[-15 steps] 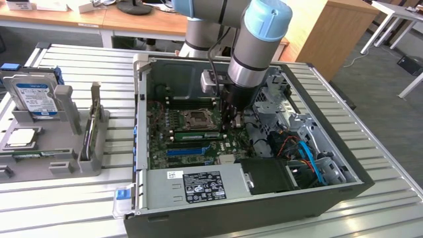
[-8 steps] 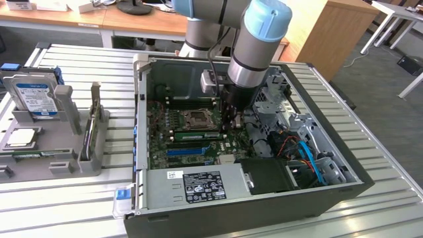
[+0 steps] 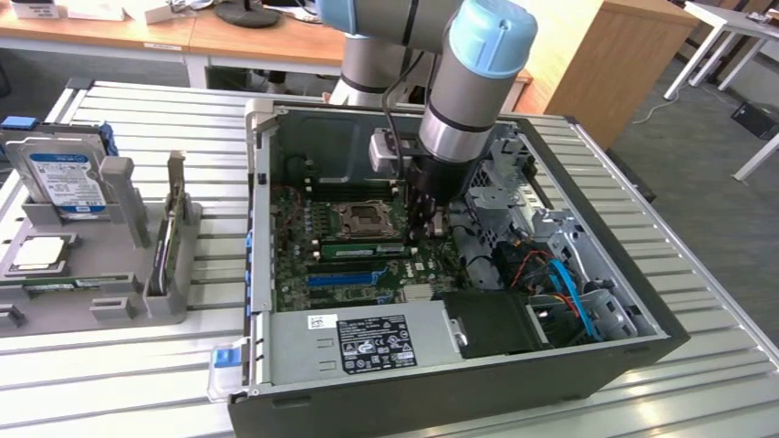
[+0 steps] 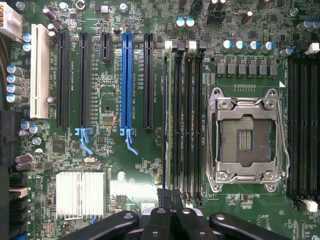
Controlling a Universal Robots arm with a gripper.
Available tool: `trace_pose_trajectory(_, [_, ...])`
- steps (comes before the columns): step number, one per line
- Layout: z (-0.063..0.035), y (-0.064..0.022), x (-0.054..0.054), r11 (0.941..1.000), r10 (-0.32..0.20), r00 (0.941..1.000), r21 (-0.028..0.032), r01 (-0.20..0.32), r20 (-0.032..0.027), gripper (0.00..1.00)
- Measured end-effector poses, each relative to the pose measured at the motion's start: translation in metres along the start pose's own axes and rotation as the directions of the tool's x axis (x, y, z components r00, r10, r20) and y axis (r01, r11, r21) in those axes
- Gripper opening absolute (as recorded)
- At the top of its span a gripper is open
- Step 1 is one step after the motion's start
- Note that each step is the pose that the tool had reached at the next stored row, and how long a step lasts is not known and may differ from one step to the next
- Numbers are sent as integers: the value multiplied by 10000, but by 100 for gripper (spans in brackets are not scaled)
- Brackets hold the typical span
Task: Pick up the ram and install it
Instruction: 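Press down the ram until it locks into place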
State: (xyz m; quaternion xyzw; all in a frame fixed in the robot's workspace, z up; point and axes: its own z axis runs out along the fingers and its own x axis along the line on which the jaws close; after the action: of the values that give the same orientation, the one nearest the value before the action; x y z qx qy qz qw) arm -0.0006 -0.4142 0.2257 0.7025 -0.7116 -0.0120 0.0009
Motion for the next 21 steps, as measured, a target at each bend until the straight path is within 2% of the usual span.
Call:
trace_pose_trajectory(9, [-1,0,0,10000,0,10000,0,0,-1,10])
trace_pose_trajectory(14, [-47,1,-1,10000,1,10000,-6,-1,-1,10])
trace_pose_trajectory(21, [-31,0,-17,10000,-1,10000,6,1,6,10])
